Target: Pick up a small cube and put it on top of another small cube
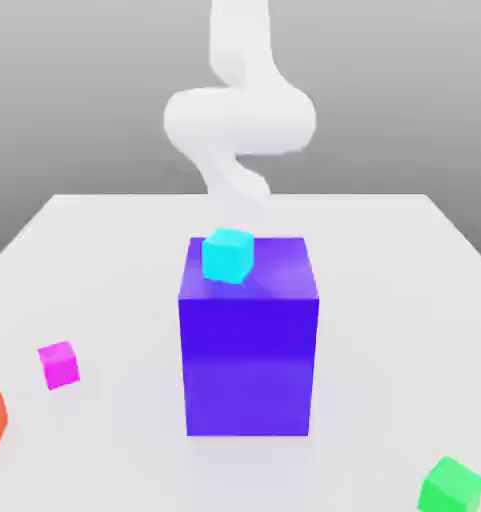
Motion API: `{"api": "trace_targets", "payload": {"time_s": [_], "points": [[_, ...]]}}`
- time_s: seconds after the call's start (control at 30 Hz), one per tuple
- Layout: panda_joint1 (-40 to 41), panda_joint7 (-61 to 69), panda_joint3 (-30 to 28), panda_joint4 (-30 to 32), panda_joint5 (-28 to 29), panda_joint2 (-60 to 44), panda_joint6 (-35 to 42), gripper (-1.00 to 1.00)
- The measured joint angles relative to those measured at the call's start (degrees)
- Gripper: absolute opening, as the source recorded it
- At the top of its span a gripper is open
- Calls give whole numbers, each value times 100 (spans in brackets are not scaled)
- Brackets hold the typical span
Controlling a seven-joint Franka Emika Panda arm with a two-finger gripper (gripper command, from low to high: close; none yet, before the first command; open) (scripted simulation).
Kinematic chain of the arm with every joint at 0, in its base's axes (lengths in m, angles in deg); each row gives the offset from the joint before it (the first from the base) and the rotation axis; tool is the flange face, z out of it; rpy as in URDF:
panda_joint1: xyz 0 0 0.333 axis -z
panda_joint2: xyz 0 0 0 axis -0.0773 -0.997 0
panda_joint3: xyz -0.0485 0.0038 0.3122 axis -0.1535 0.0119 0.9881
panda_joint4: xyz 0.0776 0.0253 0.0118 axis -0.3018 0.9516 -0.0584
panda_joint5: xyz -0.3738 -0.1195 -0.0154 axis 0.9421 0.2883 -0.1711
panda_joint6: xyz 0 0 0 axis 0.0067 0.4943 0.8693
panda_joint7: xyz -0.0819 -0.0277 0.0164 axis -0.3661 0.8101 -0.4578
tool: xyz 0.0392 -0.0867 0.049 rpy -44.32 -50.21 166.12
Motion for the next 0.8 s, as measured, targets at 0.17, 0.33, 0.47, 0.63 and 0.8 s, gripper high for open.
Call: {"api": "trace_targets", "payload": {"time_s": [0.17,0.33,0.47,0.63,0.8], "points": [[710,-461,-246,562,306,-1005,-630,0],[1320,-850,-627,1103,528,-1968,-1236,0],[1758,-1063,-994,1539,570,-2737,-1729,0],[2238,-1062,-1493,2089,248,-3714,-2361,0],[2801,-483,-1353,2421,-798,-4733,-3034,0]]}}
